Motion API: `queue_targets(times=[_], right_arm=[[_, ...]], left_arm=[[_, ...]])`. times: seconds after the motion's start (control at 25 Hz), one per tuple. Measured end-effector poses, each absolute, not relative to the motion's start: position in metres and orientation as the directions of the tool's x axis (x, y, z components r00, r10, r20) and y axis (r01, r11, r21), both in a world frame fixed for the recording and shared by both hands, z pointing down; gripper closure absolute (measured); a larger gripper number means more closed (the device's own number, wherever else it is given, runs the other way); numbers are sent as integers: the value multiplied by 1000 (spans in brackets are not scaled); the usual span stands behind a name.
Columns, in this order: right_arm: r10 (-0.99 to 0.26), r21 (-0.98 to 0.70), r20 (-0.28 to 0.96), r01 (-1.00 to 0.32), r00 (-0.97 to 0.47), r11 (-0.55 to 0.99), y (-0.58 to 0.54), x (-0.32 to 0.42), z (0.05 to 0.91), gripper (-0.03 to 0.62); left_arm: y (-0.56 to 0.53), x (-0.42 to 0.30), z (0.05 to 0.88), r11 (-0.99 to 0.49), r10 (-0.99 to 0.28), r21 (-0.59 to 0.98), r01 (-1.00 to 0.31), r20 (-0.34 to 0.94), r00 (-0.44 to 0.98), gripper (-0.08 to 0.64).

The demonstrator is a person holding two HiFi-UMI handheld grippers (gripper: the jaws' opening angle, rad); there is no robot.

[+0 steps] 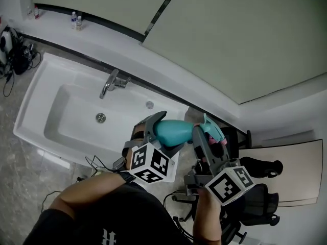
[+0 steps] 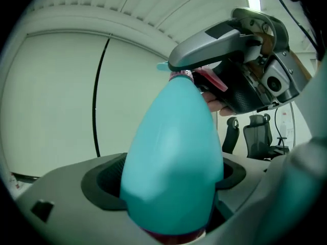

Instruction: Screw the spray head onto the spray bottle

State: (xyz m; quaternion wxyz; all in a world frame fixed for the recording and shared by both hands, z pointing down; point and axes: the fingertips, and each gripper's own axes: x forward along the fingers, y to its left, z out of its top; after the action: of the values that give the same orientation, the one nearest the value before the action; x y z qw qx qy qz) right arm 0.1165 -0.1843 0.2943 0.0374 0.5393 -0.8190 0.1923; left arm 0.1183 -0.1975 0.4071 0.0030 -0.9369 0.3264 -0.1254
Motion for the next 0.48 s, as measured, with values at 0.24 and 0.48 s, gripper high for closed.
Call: queue_targets(times=[0.24,0.48], right_arm=[[-861,-232,253,-892,-441,389,-170,111,285,462],[-832,-214,173,-845,-527,490,-137,108,257,462]], left_arm=[[-196,117,399,-823,-557,12,-567,173,812,94],[-192,110,375,-863,-499,34,-504,100,861,94]])
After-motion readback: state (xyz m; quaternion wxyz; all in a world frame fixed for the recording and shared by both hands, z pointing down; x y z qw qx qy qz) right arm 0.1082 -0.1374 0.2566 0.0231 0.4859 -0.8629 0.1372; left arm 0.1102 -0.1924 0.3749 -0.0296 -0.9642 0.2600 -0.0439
